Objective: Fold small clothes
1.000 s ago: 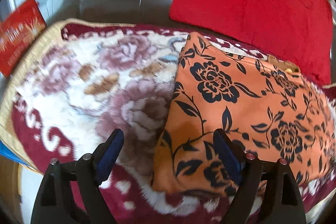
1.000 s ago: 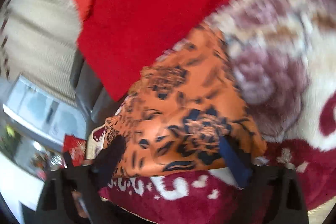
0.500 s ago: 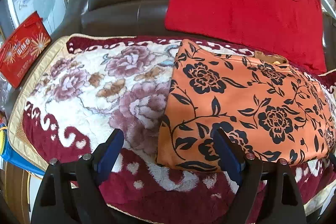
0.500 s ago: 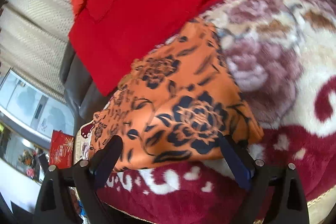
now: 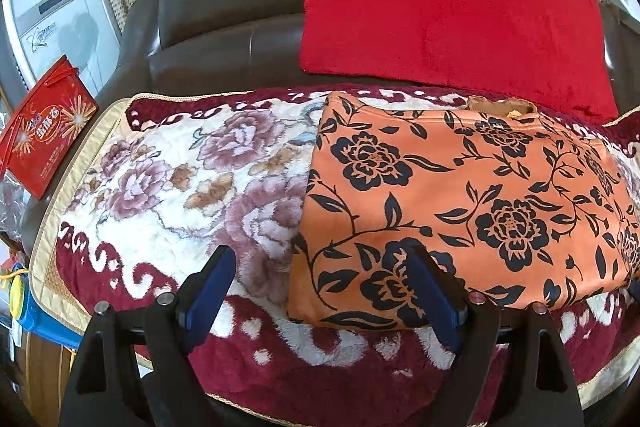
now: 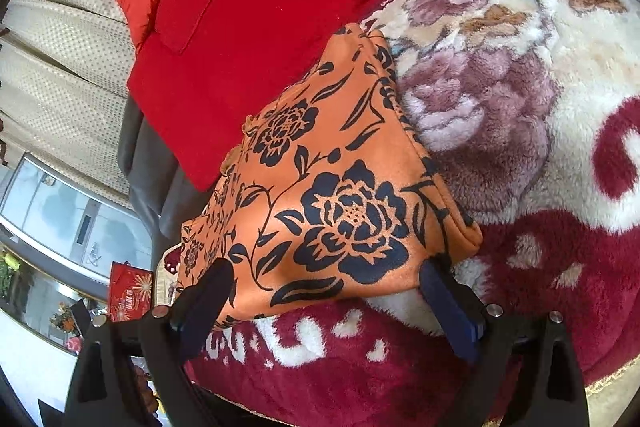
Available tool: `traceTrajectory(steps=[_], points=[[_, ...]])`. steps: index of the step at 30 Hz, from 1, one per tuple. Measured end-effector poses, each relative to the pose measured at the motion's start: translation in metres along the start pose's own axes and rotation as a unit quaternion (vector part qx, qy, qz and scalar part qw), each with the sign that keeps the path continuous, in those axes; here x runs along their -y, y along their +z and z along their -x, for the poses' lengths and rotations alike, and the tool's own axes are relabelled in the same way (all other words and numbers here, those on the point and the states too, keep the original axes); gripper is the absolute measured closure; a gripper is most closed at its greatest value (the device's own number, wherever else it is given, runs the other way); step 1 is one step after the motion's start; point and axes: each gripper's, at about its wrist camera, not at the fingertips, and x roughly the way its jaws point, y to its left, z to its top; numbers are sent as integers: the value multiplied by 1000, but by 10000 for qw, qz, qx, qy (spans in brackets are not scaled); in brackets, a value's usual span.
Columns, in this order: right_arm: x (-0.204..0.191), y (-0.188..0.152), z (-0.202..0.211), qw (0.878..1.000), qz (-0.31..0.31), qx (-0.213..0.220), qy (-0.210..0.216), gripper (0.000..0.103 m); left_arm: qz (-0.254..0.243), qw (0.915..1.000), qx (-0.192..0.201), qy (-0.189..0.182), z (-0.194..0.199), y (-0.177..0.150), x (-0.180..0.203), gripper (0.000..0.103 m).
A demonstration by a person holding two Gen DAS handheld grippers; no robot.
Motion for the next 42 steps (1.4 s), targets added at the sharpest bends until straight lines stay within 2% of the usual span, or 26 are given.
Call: traceTrajectory(steps=[2,7,10,14,18,19,20,21,23,26,27,29,30,31,32,33,34,36,38,42], points=[[4,-4,4,9999,-81,-17,-107,7,-14,10000,7,-25,0,0,1,16],[20,-15,19,9987,-507,46,90,7,8,9996,-76,-260,-9,2,15,16],[22,-9,17,9974,-701,74,144,6,-105,9981,-162,-591,-16,4,38,16],[19,6,16,9957,-859,328,118,6,-221,9955,-292,-874,-23,5,64,16],[16,20,10,9954,-870,407,-27,8,-331,9940,-389,-962,-28,5,81,16],[15,23,7,9958,-812,422,-66,12,-360,9941,-401,-944,-29,5,85,16],[14,26,2,9969,-697,337,-106,54,-376,9941,-414,-924,-30,5,88,16],[14,29,-4,9978,-641,163,-104,92,-392,9942,-433,-905,-31,5,91,16],[1,30,2,9988,-290,245,-297,92,-423,9944,-413,-875,-29,8,94,16],[-25,27,31,9967,246,643,-439,92,-314,9957,-35,-873,-14,17,90,16],[-25,26,34,9960,328,656,-515,92,-269,9955,71,-908,-11,19,90,16],[-5,22,22,9964,216,421,-698,92,-156,9943,245,-1029,-10,21,93,14],[15,18,3,9976,-39,0,-690,86,-173,9942,156,-1046,-17,22,98,14],[28,15,-2,9987,-287,-81,-420,86,-263,9941,-36,-1056,-26,21,105,14],[32,14,6,9988,-438,110,-164,85,-360,9934,-178,-1072,-33,21,111,14],[30,16,11,9990,-413,112,-151,74,-458,9928,-270,-1075,-39,19,117,14],[26,18,19,9992,-310,175,-175,67,-479,9927,-256,-1074,-42,17,121,14],[20,25,35,9989,-182,414,-95,20,-463,9914,-249,-1200,-47,14,128,14],[14,43,45,9984,-40,567,9,17,-554,9893,-463,-1272,-60,8,136,14],[5,96,23,9991,159,307,248,17,-496,9895,-408,-1292,-65,1,135,12]])
